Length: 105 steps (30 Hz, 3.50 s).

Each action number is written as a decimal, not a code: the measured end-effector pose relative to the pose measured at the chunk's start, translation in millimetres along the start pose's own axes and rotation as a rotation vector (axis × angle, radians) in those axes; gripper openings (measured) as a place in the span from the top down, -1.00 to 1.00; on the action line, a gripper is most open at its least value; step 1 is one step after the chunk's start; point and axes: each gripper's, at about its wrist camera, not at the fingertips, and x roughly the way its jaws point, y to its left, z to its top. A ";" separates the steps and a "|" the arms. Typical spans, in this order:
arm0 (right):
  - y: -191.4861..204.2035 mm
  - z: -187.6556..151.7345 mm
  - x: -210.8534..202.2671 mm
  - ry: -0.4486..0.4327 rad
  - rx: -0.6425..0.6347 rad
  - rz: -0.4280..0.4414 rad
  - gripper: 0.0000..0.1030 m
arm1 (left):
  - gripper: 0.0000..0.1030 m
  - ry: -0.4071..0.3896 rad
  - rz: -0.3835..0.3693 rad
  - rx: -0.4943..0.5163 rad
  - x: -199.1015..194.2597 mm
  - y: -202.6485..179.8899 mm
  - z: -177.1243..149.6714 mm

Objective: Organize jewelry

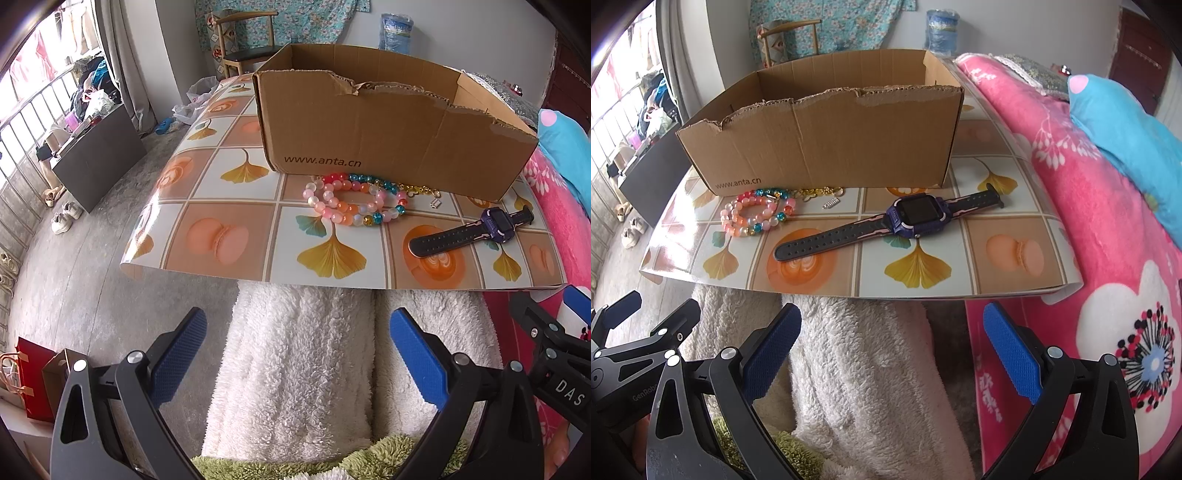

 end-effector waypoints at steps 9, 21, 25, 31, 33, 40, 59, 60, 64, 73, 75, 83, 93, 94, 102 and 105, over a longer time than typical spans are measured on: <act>1.6 -1.6 0.2 0.001 -0.002 0.000 -0.85 | -0.89 0.000 0.000 0.001 0.2 -0.2 0.2; 1.3 -0.8 0.1 0.003 -0.007 -0.005 -0.85 | -0.89 0.001 0.001 -0.003 0.3 1.5 -0.5; 1.3 -0.6 0.3 0.003 -0.010 -0.017 -0.85 | -0.89 0.000 0.000 -0.004 0.1 2.0 -0.8; 3.7 1.3 -1.9 0.002 -0.020 -0.049 -0.85 | -0.89 0.003 -0.014 -0.018 1.2 6.5 0.0; 4.7 1.7 -2.6 0.002 -0.024 -0.062 -0.85 | -0.89 0.006 -0.017 -0.022 2.7 10.1 0.2; 6.7 5.4 -3.2 0.004 -0.029 -0.095 -0.85 | -0.89 0.002 -0.025 -0.024 2.4 12.6 5.1; 1.6 26.5 -8.4 -0.027 -0.032 -0.116 -0.85 | -0.89 -0.037 -0.032 0.006 -1.2 14.7 25.2; -3.1 26.8 -8.2 -0.030 -0.029 -0.108 -0.85 | -0.89 -0.045 -0.028 0.015 -1.1 14.8 25.4; -27.0 23.8 -4.3 -0.040 -0.009 -0.098 -0.85 | -0.89 -0.084 -0.076 0.072 -1.8 14.7 24.5; -88.5 36.7 0.8 -0.062 0.141 0.047 -0.85 | -0.89 -0.247 -0.341 0.279 -9.5 -15.3 23.1; -99.2 47.0 0.5 -0.086 0.179 0.077 -0.85 | -0.89 -0.273 -0.372 0.322 -11.4 -24.2 26.2; -127.3 74.6 31.3 -0.045 0.279 0.149 -0.35 | -0.89 -0.157 -0.416 0.382 10.1 -56.3 35.6; -114.1 96.7 69.9 -0.018 0.112 0.071 0.19 | -0.58 -0.129 -0.385 0.422 20.4 -56.9 37.6; -111.7 97.2 74.9 -0.011 0.092 0.059 0.30 | -0.50 -0.124 -0.384 0.433 21.3 -57.9 37.2; -115.6 94.1 86.8 0.018 0.064 0.049 0.95 | -0.21 -0.073 -0.398 0.473 33.8 -70.2 37.3; -119.5 91.1 84.5 0.035 0.074 0.066 0.96 | -0.21 -0.051 -0.387 0.473 40.7 -71.9 39.3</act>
